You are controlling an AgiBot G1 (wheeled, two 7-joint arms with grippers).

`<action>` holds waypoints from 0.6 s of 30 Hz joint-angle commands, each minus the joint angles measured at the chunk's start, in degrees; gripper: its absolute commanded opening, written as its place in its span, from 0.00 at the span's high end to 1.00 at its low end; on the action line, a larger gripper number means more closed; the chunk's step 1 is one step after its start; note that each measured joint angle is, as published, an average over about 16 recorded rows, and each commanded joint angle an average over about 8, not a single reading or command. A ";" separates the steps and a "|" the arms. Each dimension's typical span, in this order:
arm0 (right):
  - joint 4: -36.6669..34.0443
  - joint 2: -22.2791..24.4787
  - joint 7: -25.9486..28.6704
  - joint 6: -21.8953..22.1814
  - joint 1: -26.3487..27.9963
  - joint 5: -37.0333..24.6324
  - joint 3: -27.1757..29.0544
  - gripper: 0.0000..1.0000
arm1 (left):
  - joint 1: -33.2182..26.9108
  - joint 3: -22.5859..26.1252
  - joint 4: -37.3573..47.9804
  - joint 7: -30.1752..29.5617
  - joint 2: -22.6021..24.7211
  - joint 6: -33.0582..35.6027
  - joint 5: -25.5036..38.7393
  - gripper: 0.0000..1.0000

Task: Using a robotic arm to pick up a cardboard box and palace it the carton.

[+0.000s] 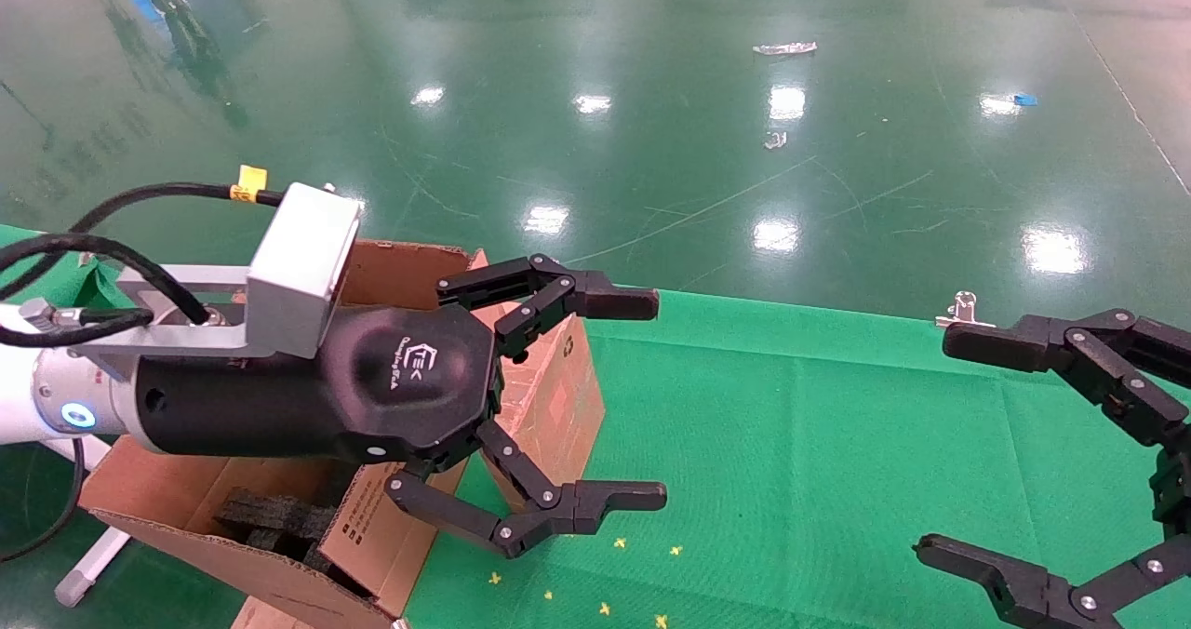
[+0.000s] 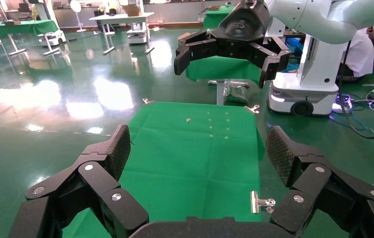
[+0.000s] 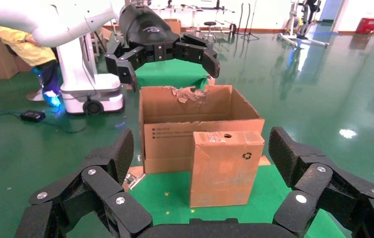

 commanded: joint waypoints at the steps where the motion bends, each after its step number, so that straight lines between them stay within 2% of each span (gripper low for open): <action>1: 0.00 0.00 0.00 0.00 0.00 0.00 0.00 0.00 | 0.00 0.00 0.00 0.00 0.00 0.00 0.00 0.00; 18: 0.00 0.01 -0.01 0.01 0.00 0.00 -0.01 0.00 | 0.00 0.00 0.00 0.00 0.00 0.00 0.00 0.00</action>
